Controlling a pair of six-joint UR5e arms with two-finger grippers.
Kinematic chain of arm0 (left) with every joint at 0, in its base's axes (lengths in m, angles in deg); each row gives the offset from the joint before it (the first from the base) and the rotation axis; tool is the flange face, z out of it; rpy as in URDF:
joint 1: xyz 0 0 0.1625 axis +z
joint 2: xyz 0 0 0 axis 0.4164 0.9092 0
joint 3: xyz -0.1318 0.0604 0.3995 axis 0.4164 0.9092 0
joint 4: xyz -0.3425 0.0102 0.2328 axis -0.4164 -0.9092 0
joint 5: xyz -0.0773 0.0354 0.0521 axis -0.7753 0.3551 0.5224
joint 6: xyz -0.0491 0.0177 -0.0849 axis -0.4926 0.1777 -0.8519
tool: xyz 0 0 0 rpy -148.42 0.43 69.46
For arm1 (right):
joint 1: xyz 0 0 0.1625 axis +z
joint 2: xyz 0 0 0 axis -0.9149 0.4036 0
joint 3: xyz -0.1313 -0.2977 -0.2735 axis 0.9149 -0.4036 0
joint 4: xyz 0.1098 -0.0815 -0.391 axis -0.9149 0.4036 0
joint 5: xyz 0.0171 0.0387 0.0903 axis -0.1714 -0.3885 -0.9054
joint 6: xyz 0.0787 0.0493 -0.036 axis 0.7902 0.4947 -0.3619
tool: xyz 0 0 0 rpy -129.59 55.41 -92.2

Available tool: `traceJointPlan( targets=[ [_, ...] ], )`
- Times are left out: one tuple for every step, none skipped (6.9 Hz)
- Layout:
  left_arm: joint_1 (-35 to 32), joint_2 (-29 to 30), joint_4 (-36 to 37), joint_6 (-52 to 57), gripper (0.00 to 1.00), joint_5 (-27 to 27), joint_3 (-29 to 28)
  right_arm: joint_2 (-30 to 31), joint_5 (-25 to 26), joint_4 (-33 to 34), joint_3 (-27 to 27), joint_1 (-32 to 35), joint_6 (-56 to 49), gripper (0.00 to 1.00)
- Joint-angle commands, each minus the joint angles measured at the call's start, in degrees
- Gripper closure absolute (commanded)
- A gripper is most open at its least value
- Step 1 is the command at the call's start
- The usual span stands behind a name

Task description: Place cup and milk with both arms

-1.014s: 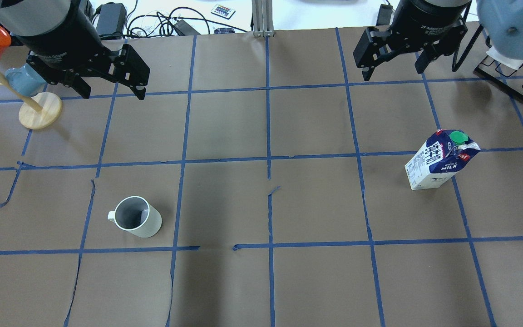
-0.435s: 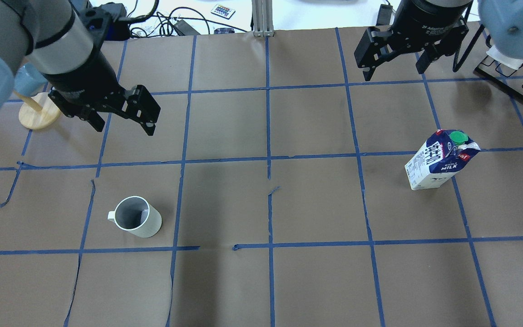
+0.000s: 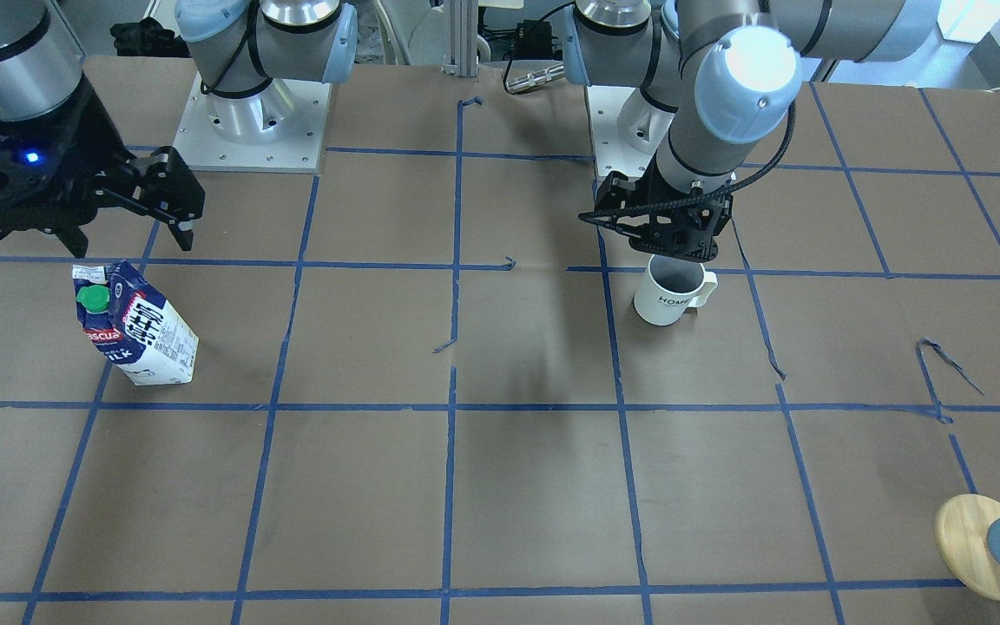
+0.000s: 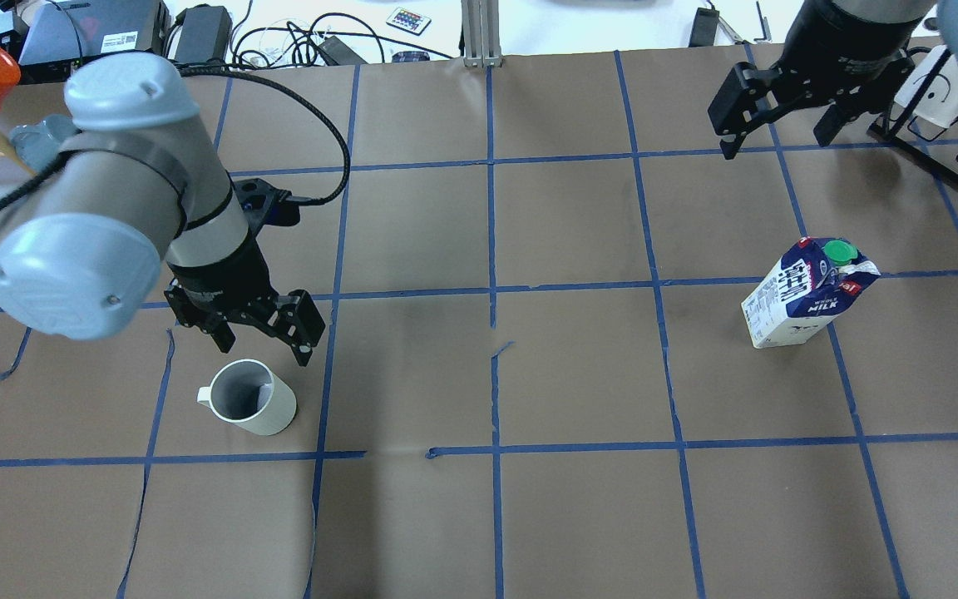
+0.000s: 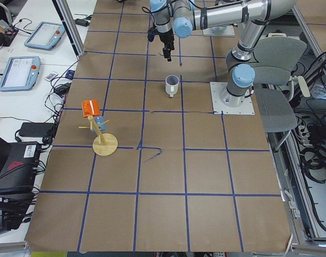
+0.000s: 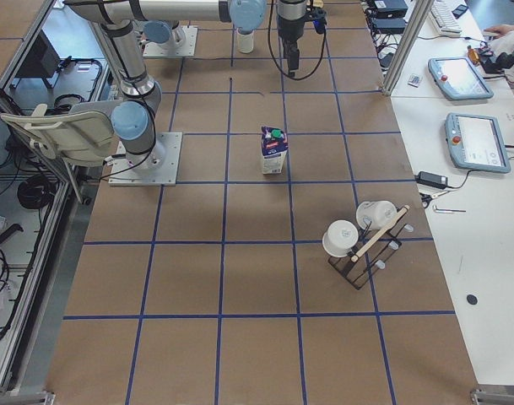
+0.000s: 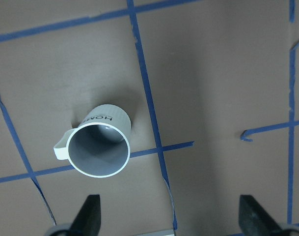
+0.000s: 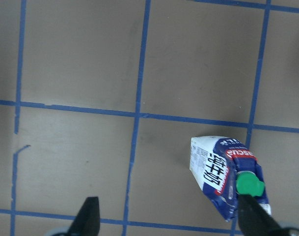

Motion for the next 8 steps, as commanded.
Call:
traceJointPlan(
  targets=[
    [0.40,1.92,9.56,0.07,0.05,2.78,9.21,-0.18,1.60,3.92,5.26,-6.61,-6.83,0.00],
    [0.40,3.49,10.57,0.15,0.17,3.83,9.50,-0.36,1.43,6.91,7.98,-9.33,-7.64,0.00],
    [0.49,4.99,10.84,-0.19,0.29,5.84,9.51,-0.45,1.16,11.02,12.44,-11.53,-10.44,0.00],
    [0.49,6.05,11.62,-0.46,0.65,5.95,9.51,-0.45,1.34,16.81,17.01,-13.12,-13.60,0.00],
    [0.49,6.32,11.89,-0.72,1.00,5.95,9.33,-0.45,0.90,18.69,20.10,-14.35,-14.06,0.00],
    [0.49,6.32,12.33,-0.81,1.00,6.04,9.16,-0.36,0.90,19.41,21.27,-14.45,-13.37,0.00],
    [0.49,6.32,12.51,-1.07,1.00,5.95,8.98,-0.18,0.72,19.15,21.54,-14.37,-13.19,0.00],
    [0.40,6.49,14.60,-3.51,1.00,5.78,8.02,-0.01,0.72,18.72,21.63,-14.37,-13.02,0.00]
  ],
)
